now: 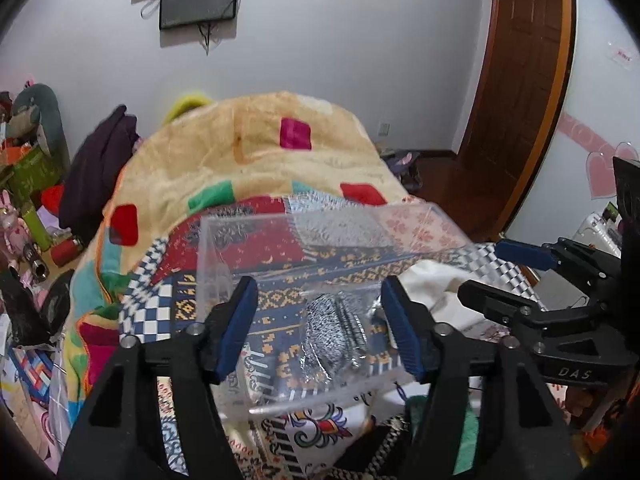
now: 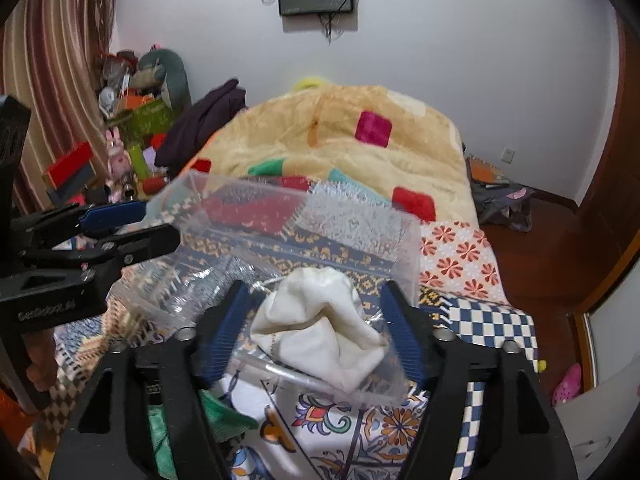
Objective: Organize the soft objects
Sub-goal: 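Lower silver bag into clear box with left tool while right tool drops white pouch, then grasp green knit glove with left tool while right tool grasps red pouch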
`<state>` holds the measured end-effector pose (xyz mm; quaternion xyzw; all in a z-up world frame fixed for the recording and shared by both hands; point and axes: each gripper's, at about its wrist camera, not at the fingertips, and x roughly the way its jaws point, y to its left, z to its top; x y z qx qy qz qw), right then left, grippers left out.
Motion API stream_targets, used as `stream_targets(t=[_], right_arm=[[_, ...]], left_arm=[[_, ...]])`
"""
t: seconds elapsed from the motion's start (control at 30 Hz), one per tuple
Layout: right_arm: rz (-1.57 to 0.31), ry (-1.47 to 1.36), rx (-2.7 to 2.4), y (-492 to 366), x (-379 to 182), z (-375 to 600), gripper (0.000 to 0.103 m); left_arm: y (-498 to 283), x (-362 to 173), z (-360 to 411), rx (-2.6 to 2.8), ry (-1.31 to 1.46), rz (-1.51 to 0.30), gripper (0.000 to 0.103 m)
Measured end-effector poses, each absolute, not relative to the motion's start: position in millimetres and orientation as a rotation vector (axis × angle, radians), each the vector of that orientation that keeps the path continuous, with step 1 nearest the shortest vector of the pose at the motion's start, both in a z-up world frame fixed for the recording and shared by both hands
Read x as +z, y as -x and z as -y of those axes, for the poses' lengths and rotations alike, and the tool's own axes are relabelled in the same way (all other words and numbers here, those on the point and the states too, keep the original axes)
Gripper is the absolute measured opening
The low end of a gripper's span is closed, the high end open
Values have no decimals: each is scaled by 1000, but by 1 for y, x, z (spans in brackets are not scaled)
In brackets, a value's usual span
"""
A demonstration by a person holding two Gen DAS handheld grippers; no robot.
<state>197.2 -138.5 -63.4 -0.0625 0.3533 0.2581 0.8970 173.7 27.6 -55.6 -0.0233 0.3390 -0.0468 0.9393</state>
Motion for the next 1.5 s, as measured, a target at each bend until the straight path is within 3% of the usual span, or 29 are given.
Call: stream_targets(t=[0.1,0.2,0.3,0.6,1.03,1.1,1.17,1.5], right_arm=[[-687,129,528,-185,-49,144,73],[-653,122,524,-170,-38,152,82],[-627,127,520,-153,-31,161,82],[-664,122,518,-119,-44,179,82],[-899,93,566,-93,-115,195,82],[-930,79,579,-90,-123,198,78],[-953,70,593,-88,-130,199,70],[-976,35,639,-85,-134,198,31]], left_arm=[[-156,-41,-21,-99,31,-653,76],[-137,-30,-13,-105,11,-618,83],[-117,-24,-6,-109,-6,-585,95],[-75,-38,19,-160,-26,-615,96],[-65,-95,30,-181,31,-745,96],[-67,-101,32,-187,41,-754,91],[-68,-103,33,-189,37,-762,80],[-64,-112,37,-234,43,-767,43]])
